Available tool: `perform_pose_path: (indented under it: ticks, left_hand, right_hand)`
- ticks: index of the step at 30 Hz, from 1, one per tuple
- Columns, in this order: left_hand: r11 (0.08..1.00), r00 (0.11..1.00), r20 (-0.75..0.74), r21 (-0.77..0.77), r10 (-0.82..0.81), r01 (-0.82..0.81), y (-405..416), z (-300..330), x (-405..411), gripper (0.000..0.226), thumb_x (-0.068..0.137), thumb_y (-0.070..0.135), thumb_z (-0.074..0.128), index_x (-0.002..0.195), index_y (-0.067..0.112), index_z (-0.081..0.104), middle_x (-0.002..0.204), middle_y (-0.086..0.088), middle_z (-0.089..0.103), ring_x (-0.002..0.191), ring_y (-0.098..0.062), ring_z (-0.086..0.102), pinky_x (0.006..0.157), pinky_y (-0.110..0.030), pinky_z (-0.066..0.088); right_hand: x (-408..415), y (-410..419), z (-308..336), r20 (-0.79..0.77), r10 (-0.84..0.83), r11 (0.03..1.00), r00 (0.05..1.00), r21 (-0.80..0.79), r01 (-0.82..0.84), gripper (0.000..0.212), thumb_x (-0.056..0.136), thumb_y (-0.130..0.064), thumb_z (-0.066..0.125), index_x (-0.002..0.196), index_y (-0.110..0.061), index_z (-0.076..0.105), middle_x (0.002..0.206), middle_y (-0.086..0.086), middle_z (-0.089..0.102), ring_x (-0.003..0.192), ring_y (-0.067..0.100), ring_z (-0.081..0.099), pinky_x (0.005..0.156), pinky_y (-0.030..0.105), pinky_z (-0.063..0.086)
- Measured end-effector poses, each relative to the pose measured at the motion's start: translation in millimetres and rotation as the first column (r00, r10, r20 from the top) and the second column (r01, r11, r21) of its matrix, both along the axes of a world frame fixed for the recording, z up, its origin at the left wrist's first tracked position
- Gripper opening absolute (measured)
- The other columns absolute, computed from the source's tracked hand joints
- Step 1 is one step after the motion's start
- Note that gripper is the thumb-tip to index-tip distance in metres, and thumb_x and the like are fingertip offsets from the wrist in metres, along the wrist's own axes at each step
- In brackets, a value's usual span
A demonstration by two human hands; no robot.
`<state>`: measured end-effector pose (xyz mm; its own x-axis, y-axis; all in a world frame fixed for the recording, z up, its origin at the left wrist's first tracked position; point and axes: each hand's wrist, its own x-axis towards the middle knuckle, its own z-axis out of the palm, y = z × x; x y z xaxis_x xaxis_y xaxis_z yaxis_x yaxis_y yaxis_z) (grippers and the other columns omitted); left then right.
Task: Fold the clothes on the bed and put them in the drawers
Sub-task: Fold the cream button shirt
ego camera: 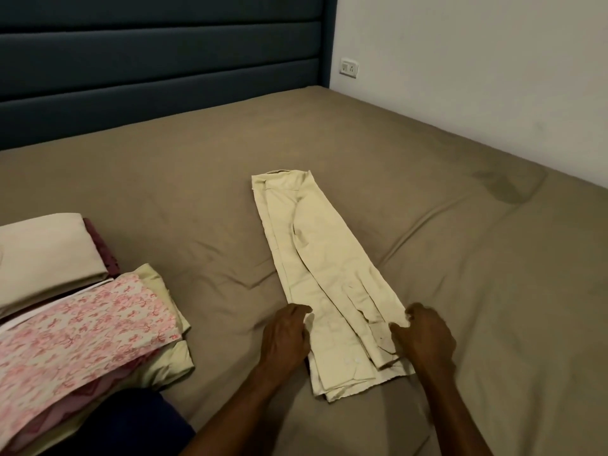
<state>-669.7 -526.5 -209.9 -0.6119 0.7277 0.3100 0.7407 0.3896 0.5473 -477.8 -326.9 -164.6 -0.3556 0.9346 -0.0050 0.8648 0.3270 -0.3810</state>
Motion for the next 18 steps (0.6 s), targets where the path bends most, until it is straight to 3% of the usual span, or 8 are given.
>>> perform_pose_path:
  ticks: [2,3,5,7,9,12,15,18]
  left_hand:
    - [0.998,0.998,-0.067,-0.056,-0.002,-0.001,3.2,-6.1,1.2,0.039,0.084,0.013,0.065,0.122,0.015,0.07,0.123,-0.006,0.068,0.108,-0.027,0.066,0.08,-0.039,0.061]
    - [0.992,0.997,-0.075,-0.128,-0.007,-0.002,4.0,-6.8,2.0,0.058,0.072,0.006,0.075,0.129,0.015,0.067,0.133,-0.009,0.064,0.117,-0.029,0.062,0.083,-0.04,0.061]
    - [0.963,0.995,-0.081,-0.266,-0.066,0.042,3.1,-6.7,2.2,0.093,0.057,0.0,0.081,0.145,0.019,0.056,0.152,-0.015,0.049,0.133,-0.034,0.051,0.095,-0.044,0.055]
    - [0.921,0.985,-0.085,-0.375,-0.15,0.107,1.0,-3.0,2.0,0.103,0.07,0.008,0.077,0.16,0.028,0.031,0.169,-0.013,0.019,0.15,-0.034,0.029,0.113,-0.051,0.036]
    - [0.908,0.97,-0.094,-0.38,-0.225,0.174,-3.5,-4.2,-1.8,0.101,0.077,0.011,0.069,0.162,0.035,0.021,0.171,-0.008,0.009,0.155,-0.031,0.02,0.117,-0.056,0.03]
    - [0.905,0.94,-0.119,-0.334,-0.318,0.264,-14.1,-11.5,-10.0,0.099,0.078,0.016,0.068,0.16,0.043,0.02,0.171,-0.001,0.013,0.155,-0.024,0.02,0.118,-0.049,0.03]
    - [0.879,0.904,-0.088,-0.288,-0.419,0.38,-14.7,-8.7,-15.8,0.087,0.09,0.036,0.06,0.161,0.047,0.011,0.171,0.008,0.011,0.157,-0.013,0.011,0.121,-0.037,0.018]
    - [0.895,0.914,-0.111,-0.279,-0.391,0.348,-7.5,-11.0,-13.6,0.088,0.086,0.042,0.061,0.161,0.043,0.016,0.171,0.005,0.015,0.156,-0.014,0.015,0.124,-0.043,0.021]
  right_hand:
    - [-0.9,6.6,-13.6,0.025,0.177,0.969,0.984,0.168,-0.178,0.059,0.089,-0.053,0.069,0.135,-0.017,0.061,0.134,0.013,0.06,0.121,0.033,0.058,0.097,0.045,0.045]
    - [-2.7,7.5,-24.3,0.061,0.291,0.936,0.955,0.19,-0.297,0.065,0.096,-0.059,0.055,0.148,-0.021,0.051,0.151,0.015,0.048,0.136,0.034,0.049,0.107,0.048,0.039]
    - [-6.7,4.4,-47.0,0.162,0.503,0.844,0.849,0.119,-0.523,0.067,0.105,-0.064,0.018,0.164,-0.033,0.022,0.172,0.007,0.014,0.155,0.027,0.024,0.12,0.046,0.026]
    - [-5.8,3.9,-59.6,0.163,0.574,0.809,0.802,0.041,-0.587,0.066,0.102,-0.065,-0.003,0.163,-0.042,0.004,0.171,-0.007,-0.007,0.16,0.017,0.004,0.126,0.042,0.014]
    - [0.5,10.2,-52.2,0.015,0.624,0.781,0.781,-0.008,-0.624,0.057,0.106,-0.062,0.006,0.161,-0.049,0.011,0.17,-0.016,-0.004,0.158,0.005,-0.003,0.127,0.035,0.008]
    - [23.3,34.8,-33.8,-0.284,0.568,0.811,0.773,0.029,-0.585,0.041,0.111,-0.032,0.039,0.149,-0.048,0.045,0.161,-0.027,0.032,0.15,0.002,0.032,0.12,0.019,0.021]
    - [47.1,73.4,-33.7,-0.201,0.5,0.866,0.843,0.086,-0.493,0.048,0.102,-0.032,0.048,0.143,-0.056,0.043,0.157,-0.013,0.046,0.142,0.021,0.046,0.118,0.037,0.033]
    - [52.2,89.8,-40.3,-0.398,0.417,0.845,0.817,-0.161,-0.51,0.059,0.096,-0.018,0.071,0.141,-0.053,0.055,0.162,-0.02,0.036,0.15,0.011,0.035,0.122,0.052,0.033]
